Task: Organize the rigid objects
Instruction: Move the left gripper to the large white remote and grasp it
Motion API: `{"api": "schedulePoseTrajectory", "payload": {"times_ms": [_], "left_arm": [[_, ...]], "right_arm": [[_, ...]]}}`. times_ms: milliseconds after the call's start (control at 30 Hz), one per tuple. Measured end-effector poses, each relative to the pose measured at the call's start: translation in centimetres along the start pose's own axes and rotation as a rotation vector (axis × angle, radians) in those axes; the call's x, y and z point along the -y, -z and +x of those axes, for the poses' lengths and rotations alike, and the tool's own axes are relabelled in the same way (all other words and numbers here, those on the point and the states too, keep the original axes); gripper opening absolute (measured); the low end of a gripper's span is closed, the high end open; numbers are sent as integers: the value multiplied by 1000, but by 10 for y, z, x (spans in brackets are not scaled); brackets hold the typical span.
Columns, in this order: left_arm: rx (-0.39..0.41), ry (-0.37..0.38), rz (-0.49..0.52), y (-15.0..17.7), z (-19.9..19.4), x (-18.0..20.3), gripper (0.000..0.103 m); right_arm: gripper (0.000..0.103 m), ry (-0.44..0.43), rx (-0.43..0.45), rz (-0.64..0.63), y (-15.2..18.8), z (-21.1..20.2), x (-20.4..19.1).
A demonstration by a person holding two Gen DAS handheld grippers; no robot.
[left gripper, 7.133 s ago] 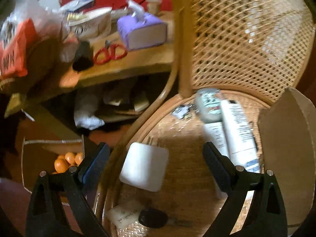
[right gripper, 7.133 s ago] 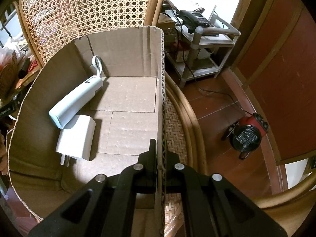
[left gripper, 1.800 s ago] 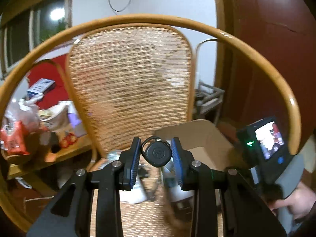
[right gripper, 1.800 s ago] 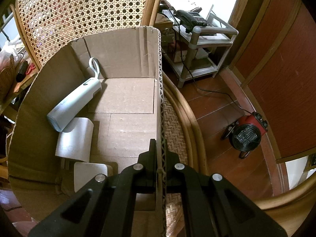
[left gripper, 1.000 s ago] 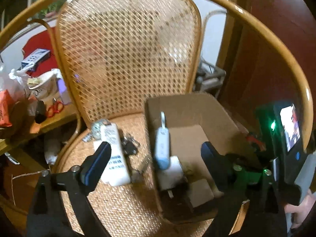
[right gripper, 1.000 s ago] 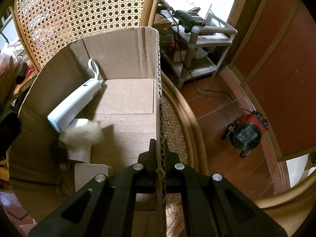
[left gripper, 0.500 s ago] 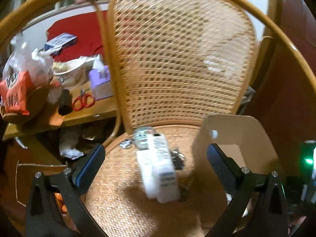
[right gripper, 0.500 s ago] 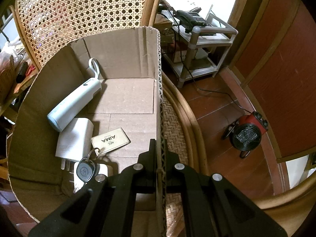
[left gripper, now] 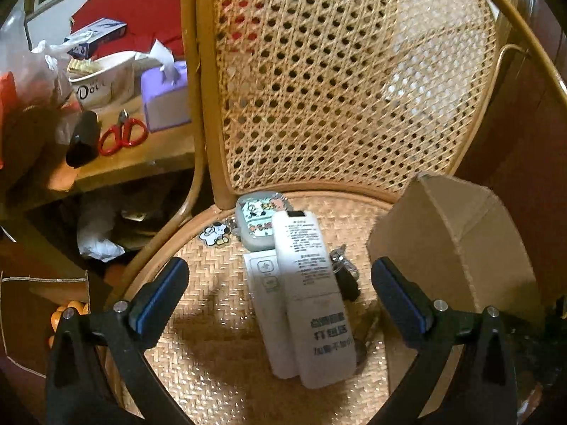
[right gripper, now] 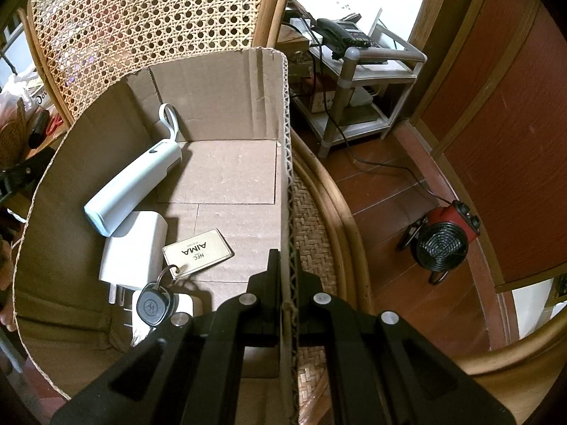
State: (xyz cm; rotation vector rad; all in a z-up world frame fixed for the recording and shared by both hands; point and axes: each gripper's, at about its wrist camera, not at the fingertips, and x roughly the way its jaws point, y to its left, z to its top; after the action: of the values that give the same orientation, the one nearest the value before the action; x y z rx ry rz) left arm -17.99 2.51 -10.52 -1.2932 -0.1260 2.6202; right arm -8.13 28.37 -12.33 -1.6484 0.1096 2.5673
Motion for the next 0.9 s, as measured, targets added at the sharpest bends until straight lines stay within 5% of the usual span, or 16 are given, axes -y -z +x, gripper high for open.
{"api": "schedulePoseTrajectory", "payload": {"times_ms": [567, 900], "left_arm": [[-19, -95, 185, 16, 21, 30, 100], [-64, -109, 232, 24, 32, 46, 62]], "right_arm": [[5, 8, 3, -10, 1, 0, 1], [5, 12, 3, -20, 1, 2, -3]]}}
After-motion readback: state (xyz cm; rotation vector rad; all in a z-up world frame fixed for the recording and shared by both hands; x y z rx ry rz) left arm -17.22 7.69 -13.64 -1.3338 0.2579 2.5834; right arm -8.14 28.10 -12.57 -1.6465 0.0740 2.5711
